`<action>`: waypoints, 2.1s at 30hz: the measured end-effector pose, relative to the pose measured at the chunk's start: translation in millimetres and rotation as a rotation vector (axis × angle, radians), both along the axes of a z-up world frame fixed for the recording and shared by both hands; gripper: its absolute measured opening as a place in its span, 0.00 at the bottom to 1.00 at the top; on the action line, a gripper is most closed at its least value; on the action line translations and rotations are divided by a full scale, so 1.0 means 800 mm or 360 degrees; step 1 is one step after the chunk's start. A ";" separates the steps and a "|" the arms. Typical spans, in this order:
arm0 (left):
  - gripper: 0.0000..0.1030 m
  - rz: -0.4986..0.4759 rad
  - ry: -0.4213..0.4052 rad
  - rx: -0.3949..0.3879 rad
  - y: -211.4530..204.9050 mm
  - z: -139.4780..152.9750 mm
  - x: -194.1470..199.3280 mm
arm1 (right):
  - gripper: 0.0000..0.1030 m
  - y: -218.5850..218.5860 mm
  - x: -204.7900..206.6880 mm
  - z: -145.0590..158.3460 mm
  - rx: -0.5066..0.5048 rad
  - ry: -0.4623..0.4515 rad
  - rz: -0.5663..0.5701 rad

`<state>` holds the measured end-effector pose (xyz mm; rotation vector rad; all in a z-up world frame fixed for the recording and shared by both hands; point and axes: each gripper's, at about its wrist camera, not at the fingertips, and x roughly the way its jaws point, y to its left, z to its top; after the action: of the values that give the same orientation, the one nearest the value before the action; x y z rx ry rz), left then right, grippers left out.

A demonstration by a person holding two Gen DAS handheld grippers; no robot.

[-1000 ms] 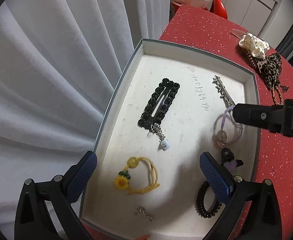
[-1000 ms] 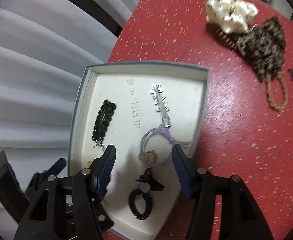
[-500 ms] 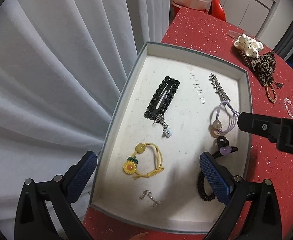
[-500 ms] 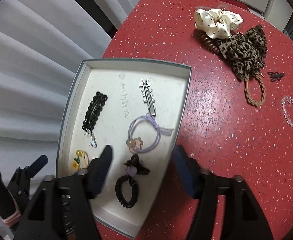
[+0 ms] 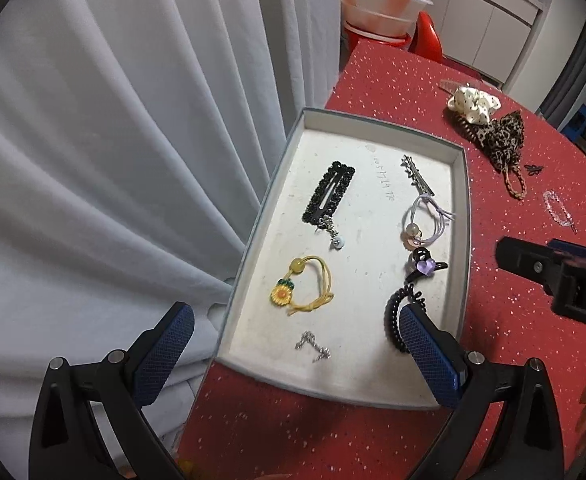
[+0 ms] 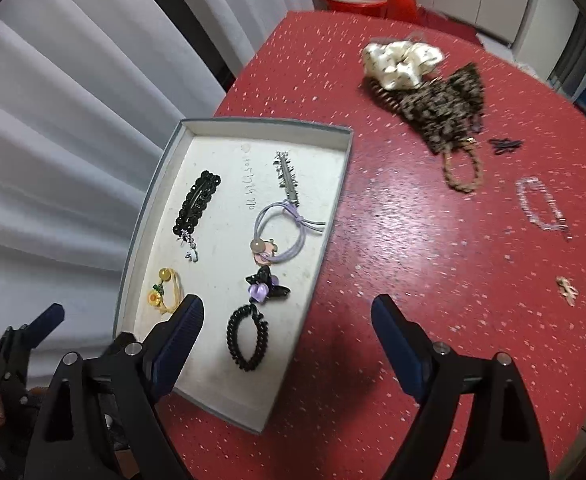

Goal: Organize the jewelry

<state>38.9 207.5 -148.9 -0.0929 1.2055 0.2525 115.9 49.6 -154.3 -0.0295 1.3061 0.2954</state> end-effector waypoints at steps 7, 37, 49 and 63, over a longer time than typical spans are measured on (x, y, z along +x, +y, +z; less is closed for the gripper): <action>1.00 0.0064 -0.0047 0.0019 -0.001 0.035 -0.024 | 0.85 -0.017 -0.031 0.045 -0.0061 -0.0123 0.0005; 1.00 0.0151 -0.0104 0.0002 -0.002 0.071 -0.055 | 0.85 -0.001 -0.068 0.091 -0.0111 -0.0273 0.0133; 1.00 0.0155 -0.0107 0.0004 -0.001 0.073 -0.055 | 0.85 -0.001 -0.070 0.091 -0.0105 -0.0277 0.0135; 1.00 0.0157 -0.0107 0.0005 0.000 0.074 -0.054 | 0.85 0.001 -0.071 0.091 -0.0101 -0.0277 0.0141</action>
<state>-4.5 207.8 -90.0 -0.1571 1.1352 0.3349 59.1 50.2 -81.5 -0.1634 1.1427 0.3198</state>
